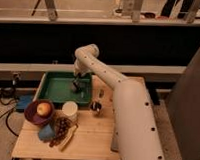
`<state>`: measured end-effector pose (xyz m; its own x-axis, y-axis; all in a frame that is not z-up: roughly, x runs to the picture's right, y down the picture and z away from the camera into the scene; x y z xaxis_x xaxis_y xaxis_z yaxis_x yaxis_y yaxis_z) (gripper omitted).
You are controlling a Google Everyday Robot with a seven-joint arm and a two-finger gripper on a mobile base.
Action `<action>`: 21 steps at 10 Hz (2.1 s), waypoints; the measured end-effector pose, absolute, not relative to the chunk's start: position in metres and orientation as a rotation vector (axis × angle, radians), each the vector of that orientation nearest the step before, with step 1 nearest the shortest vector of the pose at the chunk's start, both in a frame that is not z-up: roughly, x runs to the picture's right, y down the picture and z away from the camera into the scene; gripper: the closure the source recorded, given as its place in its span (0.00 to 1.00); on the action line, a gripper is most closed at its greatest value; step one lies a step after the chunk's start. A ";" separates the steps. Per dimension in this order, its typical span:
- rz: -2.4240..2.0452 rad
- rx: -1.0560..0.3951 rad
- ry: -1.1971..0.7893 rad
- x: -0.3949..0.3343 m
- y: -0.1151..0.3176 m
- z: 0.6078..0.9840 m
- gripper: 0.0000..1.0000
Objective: Wipe tray with brush
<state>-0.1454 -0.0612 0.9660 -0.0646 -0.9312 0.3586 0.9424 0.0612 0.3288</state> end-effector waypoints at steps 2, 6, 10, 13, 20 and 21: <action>-1.537 -0.021 -0.575 -0.153 -0.062 0.969 1.00; -1.540 -0.014 -0.636 -0.170 -0.043 0.965 1.00; -1.558 -0.010 -0.697 -0.175 -0.016 0.939 1.00; -1.567 -0.040 -0.703 -0.152 0.001 0.924 1.00; -1.521 -0.039 -0.615 -0.109 -0.039 0.944 1.00; -1.523 -0.039 -0.614 -0.115 -0.045 0.952 1.00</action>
